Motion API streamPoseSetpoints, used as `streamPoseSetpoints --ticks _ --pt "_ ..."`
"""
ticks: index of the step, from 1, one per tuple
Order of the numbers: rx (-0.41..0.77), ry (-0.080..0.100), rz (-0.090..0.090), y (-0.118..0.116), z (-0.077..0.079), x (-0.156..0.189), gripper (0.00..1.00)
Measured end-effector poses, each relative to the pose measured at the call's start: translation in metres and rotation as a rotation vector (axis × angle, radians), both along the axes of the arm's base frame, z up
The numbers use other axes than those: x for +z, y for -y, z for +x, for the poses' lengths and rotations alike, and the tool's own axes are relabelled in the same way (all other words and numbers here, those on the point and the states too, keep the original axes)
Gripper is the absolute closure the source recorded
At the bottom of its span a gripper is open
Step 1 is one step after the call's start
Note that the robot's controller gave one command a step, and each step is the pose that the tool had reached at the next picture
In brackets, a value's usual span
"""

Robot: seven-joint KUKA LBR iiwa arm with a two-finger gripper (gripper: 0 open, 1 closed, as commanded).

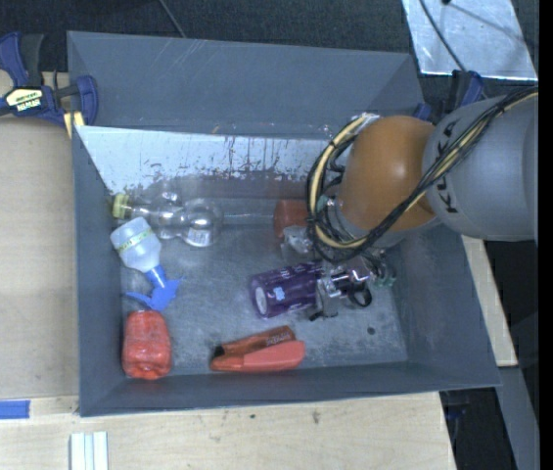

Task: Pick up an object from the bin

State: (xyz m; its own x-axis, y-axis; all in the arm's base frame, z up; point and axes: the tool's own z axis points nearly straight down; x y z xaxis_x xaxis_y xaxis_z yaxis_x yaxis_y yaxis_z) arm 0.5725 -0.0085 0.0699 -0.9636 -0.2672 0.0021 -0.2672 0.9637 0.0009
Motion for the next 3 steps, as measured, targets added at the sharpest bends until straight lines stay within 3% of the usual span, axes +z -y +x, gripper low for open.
streamPoseSetpoints --ticks 1,3 --pt "0.061 0.007 0.000 -0.0272 0.0085 0.0010 1.00" --pt "0.060 0.007 0.000 -0.0271 0.0084 0.0017 1.00"
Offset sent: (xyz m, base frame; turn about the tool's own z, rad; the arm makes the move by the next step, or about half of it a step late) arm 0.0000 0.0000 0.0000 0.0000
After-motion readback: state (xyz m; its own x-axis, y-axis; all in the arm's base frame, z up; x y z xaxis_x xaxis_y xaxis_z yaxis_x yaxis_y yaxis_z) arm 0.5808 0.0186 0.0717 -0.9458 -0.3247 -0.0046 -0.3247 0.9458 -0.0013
